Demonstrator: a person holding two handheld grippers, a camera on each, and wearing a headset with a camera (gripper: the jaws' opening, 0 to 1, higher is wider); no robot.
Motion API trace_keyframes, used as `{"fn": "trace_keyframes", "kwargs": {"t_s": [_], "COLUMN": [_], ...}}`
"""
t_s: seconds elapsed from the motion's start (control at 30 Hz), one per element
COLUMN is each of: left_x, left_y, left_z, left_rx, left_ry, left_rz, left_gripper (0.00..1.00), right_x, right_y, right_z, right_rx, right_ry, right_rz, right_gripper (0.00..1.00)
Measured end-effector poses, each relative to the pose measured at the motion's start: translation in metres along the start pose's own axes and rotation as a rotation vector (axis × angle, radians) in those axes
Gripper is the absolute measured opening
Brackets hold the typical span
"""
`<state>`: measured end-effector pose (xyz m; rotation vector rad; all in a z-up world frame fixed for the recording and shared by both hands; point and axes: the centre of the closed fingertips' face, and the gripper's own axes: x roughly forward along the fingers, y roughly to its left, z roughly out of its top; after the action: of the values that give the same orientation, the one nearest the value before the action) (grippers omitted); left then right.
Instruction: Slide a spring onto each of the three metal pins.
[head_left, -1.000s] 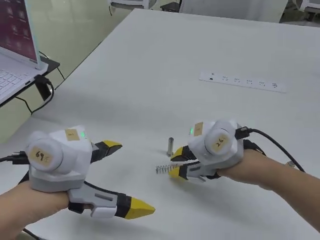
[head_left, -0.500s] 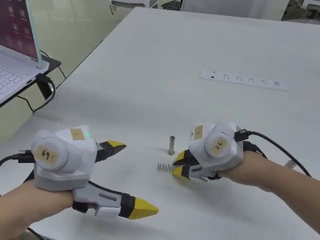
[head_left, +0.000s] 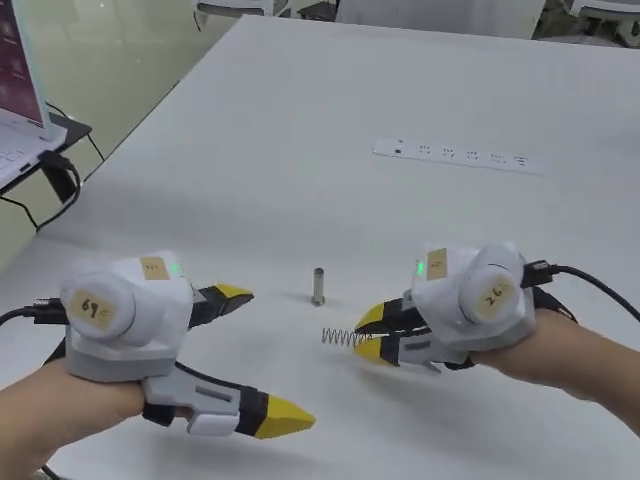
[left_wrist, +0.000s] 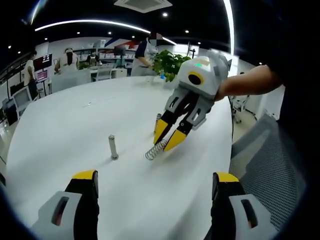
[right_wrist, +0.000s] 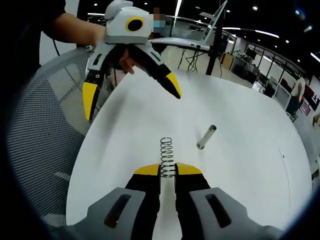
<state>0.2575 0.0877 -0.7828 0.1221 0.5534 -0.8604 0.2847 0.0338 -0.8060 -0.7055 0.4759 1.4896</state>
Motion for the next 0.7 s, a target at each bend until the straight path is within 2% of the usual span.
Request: {"fn": "trace_keyframes", "kwargs": {"t_s": [0.13, 0.3, 0.53, 0.7], "left_x": [0.009, 0.019, 0.030, 0.041], "left_y": [-0.008, -0.016, -0.021, -0.023], "left_z": [0.006, 0.011, 0.018, 0.024], "left_rx": [0.013, 0.037, 0.057, 0.053], "left_ry": [0.003, 0.004, 0.000, -0.018], "left_rz": [-0.030, -0.063, -0.092, -0.117], "left_gripper": [0.89, 0.87, 0.82, 0.74], "right_x": [-0.019, -0.034, -0.041, -0.044], "right_y": [0.002, 0.004, 0.009, 0.012], "right_z": [-0.006, -0.012, -0.014, -0.016], "right_rx": [0.007, 0.019, 0.017, 0.008], "right_ry": [0.004, 0.010, 0.017, 0.024], "right_rz": [-0.020, -0.038, -0.048, -0.045], "right_gripper": [0.08, 0.08, 0.08, 0.08]}}
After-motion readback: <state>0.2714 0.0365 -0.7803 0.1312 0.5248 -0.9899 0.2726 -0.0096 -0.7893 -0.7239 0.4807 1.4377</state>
